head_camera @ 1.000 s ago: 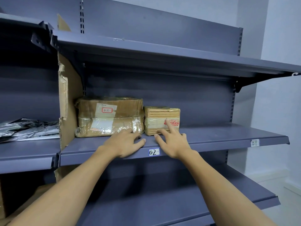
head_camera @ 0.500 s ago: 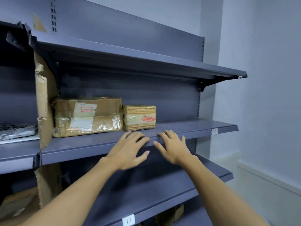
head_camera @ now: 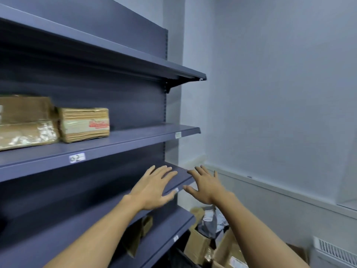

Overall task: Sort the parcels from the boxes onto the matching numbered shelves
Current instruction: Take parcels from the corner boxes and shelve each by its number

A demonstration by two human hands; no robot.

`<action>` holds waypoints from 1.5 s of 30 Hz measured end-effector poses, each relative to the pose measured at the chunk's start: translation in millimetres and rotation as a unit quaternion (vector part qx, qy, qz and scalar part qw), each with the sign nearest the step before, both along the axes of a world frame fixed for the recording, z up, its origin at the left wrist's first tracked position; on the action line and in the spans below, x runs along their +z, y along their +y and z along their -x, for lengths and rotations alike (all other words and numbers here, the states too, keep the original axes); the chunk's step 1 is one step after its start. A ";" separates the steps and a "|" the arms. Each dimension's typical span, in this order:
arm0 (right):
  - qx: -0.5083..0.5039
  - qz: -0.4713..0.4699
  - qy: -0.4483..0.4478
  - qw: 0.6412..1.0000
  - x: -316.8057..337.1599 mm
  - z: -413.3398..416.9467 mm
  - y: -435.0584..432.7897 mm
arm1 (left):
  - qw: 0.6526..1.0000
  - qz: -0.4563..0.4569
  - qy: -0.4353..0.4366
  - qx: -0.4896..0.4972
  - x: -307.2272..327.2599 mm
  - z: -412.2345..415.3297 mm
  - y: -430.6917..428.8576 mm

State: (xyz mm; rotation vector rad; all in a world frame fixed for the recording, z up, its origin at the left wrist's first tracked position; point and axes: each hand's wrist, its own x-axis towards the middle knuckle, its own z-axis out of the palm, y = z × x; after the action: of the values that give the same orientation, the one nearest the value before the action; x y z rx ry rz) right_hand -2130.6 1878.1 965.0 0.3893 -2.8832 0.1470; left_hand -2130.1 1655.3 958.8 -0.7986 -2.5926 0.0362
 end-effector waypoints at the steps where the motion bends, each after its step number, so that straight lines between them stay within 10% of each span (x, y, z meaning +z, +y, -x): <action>1: -0.007 0.001 -0.003 1.000 -2.9 -0.6 13.5 | 1.000 0.001 -0.003 -0.008 -3.1 3.6 13.8; 22: -0.091 0.036 -0.045 0.994 -62.6 22.8 285.6 | 0.994 -0.014 -0.066 -0.081 -71.9 87.5 266.2; 45: -0.176 0.033 -0.132 0.975 -169.9 147.9 385.3 | 0.974 -0.003 -0.157 -0.165 -199.9 244.7 392.9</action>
State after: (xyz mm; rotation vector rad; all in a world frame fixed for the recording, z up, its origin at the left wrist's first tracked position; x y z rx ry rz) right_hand -2278.6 2263.4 795.1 -0.1692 -3.1370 0.2489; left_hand -2374.8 2048.2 758.9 -1.3160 -2.7037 -0.2117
